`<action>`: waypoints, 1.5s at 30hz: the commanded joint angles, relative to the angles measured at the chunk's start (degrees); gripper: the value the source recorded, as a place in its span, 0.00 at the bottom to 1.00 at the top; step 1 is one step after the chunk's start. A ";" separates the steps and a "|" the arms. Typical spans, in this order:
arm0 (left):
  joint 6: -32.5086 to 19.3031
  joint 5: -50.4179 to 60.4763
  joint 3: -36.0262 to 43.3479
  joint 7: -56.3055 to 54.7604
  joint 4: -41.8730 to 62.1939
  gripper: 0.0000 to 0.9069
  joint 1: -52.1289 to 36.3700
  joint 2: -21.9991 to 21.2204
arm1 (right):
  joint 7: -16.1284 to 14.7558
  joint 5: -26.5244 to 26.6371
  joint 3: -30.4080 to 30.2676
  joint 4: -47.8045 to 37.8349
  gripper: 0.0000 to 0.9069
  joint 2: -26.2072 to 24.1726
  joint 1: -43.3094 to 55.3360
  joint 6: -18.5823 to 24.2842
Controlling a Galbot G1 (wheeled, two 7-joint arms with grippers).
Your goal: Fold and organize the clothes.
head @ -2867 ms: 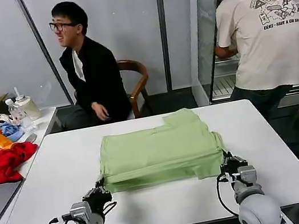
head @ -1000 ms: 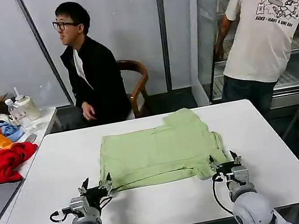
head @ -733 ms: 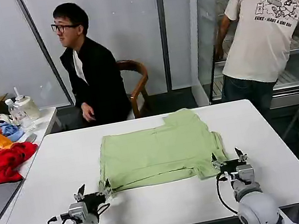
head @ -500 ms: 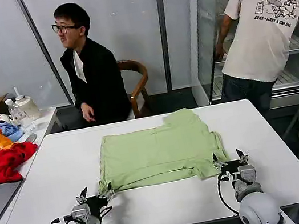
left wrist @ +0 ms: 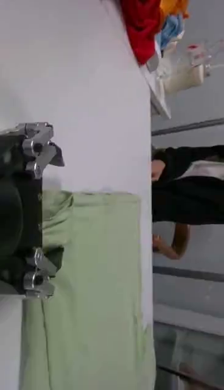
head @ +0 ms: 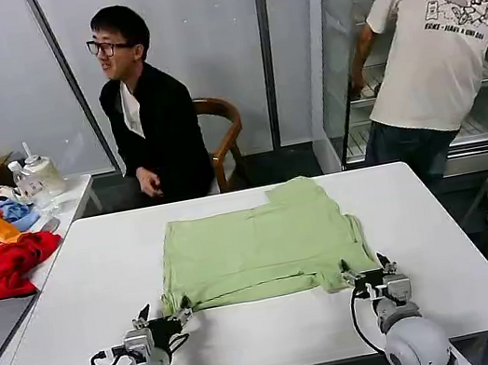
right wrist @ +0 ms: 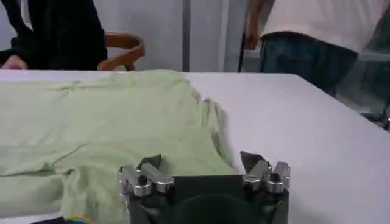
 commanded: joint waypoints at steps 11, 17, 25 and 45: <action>-0.30 -0.66 0.96 -0.05 2.82 0.02 -0.36 0.15 | -0.20 0.61 -0.51 -2.05 0.00 1.15 -0.14 0.52; -0.38 -0.55 1.05 -0.12 2.62 0.02 -0.46 0.27 | -0.18 0.63 -0.37 -1.72 0.00 1.08 -0.18 0.67; -0.40 -0.51 0.78 -0.34 2.20 0.02 -0.07 0.50 | 0.02 0.57 -0.42 -1.30 0.00 1.20 -0.27 0.71; 2.03 -0.06 -0.65 -4.07 -10.35 0.02 15.52 4.68 | 3.69 -2.08 0.01 7.99 0.00 -0.48 -14.82 -2.56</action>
